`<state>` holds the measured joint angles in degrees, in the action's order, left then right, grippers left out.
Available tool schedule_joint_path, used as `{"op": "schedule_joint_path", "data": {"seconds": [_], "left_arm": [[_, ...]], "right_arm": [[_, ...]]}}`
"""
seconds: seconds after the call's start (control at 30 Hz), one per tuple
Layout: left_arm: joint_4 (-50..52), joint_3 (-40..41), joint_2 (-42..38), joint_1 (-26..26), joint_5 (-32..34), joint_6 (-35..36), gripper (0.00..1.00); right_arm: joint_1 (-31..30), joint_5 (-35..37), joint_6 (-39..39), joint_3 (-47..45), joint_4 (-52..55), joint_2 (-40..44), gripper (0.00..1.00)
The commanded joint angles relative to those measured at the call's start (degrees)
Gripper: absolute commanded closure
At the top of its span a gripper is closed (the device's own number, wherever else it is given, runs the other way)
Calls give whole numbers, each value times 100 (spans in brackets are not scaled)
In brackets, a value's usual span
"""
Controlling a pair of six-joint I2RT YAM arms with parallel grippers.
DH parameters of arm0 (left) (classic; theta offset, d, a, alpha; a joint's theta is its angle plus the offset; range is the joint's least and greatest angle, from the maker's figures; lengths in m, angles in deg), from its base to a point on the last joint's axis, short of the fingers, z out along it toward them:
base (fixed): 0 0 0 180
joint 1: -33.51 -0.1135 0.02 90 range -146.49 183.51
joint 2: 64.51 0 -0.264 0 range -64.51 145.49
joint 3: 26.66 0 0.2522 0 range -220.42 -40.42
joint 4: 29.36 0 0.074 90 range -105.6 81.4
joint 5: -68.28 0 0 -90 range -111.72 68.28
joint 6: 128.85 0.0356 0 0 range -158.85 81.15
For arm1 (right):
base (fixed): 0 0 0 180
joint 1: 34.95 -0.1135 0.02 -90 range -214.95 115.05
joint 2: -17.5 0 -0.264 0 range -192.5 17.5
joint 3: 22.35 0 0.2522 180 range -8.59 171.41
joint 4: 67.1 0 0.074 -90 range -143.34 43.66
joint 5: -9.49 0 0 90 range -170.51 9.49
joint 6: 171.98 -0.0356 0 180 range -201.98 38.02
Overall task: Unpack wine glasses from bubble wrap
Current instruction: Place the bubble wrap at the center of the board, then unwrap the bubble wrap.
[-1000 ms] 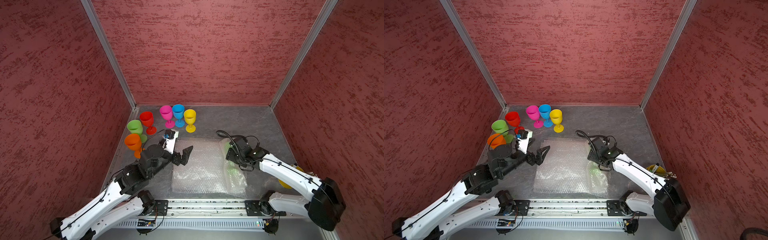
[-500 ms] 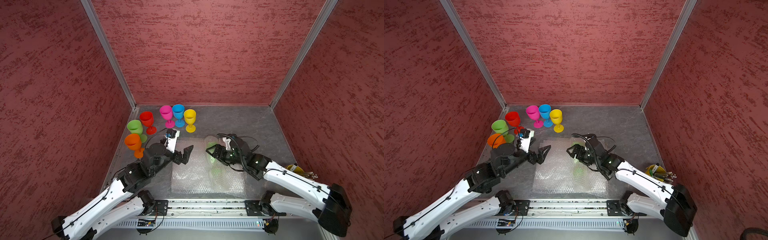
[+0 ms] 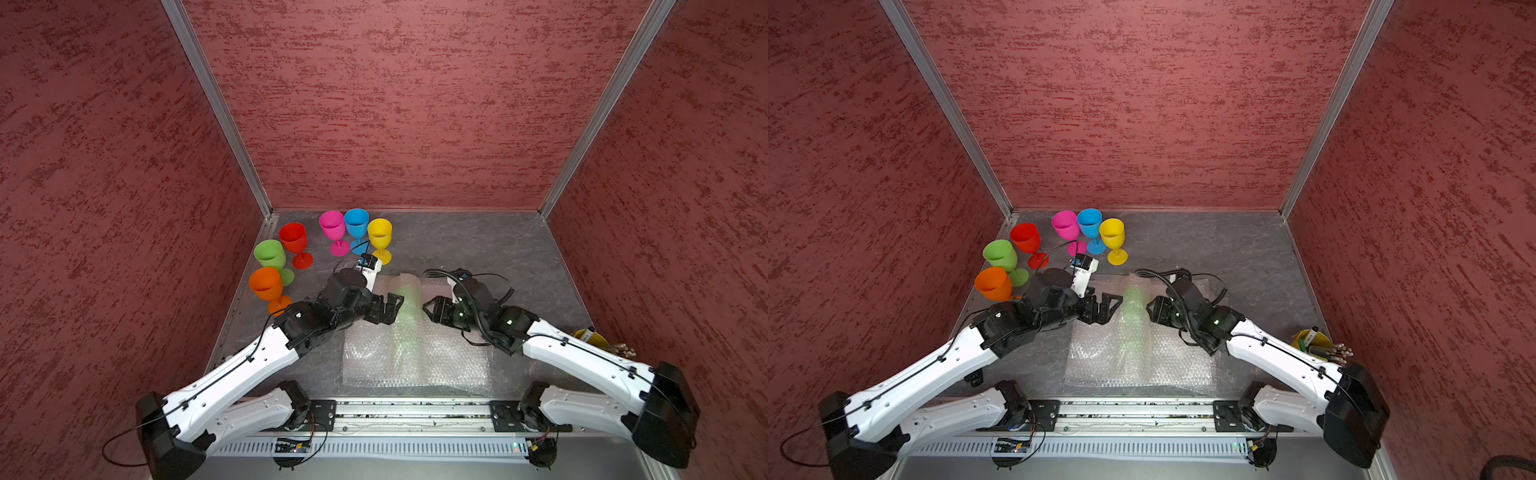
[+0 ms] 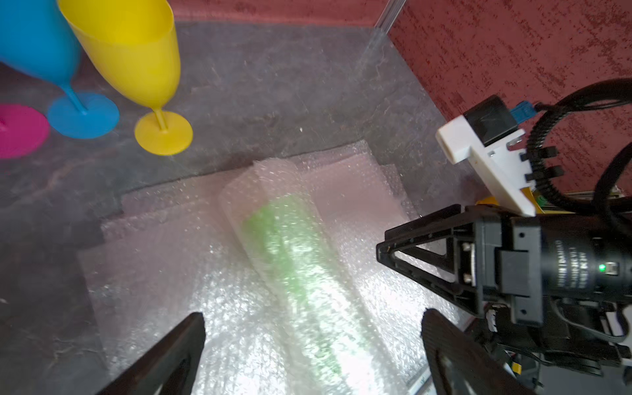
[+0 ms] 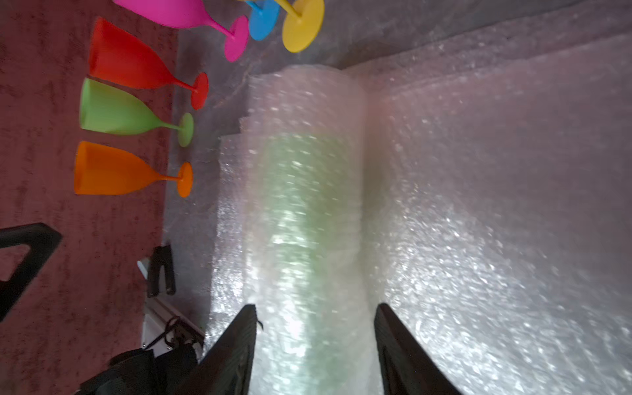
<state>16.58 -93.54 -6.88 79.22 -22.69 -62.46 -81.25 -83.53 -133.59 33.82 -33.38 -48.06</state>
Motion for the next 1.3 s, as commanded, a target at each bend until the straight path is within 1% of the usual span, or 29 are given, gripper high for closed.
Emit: {"op": "schedule_joint_path", "data": {"seconds": [0.0, 0.13, 0.2, 0.33, 0.37, 0.43, 0.57, 0.73, 0.87, 1.2, 1.27], "left_arm": [[47, 114, 48, -83, -694, -784, 0], [-53, 494, -160, -321, -735, -1054, 0], [-13, 636, -347, -507, -769, -1109, 0], [22, 922, -657, -863, -869, -1230, 0], [-33, 1016, -718, -949, -968, -1266, 0], [-173, 1195, -718, -1056, -1167, -1307, 2], [-553, 1539, -427, -1065, -1552, -1443, 9], [-1161, 1819, -47, -1110, -2030, -1608, 21], [-1664, 1944, 184, -1123, -2455, -1702, 26], [-2124, 2059, 663, -1126, -2588, -1856, 40], [-2234, 2083, 794, -1152, -2628, -1890, 42]], "right_arm": [[-28, -310, 60, -133, -486, -86, 50], [-153, -435, 23, -259, -846, -97, 50], [-248, -439, 37, -244, -950, -121, 49], [-382, -475, 107, -160, -1070, -401, 38], [-421, -418, 148, -122, -1049, -496, 36], [-458, -340, 189, -84, -1034, -633, 35], [-485, -198, 239, -84, -1009, -750, 42], [-485, -27, 279, -210, -924, -675, 48], [-485, 25, 253, -323, -916, -616, 52], [-485, 6, 236, -411, -1018, -616, 56], [-485, -13, 230, -440, -1048, -607, 57]]}}
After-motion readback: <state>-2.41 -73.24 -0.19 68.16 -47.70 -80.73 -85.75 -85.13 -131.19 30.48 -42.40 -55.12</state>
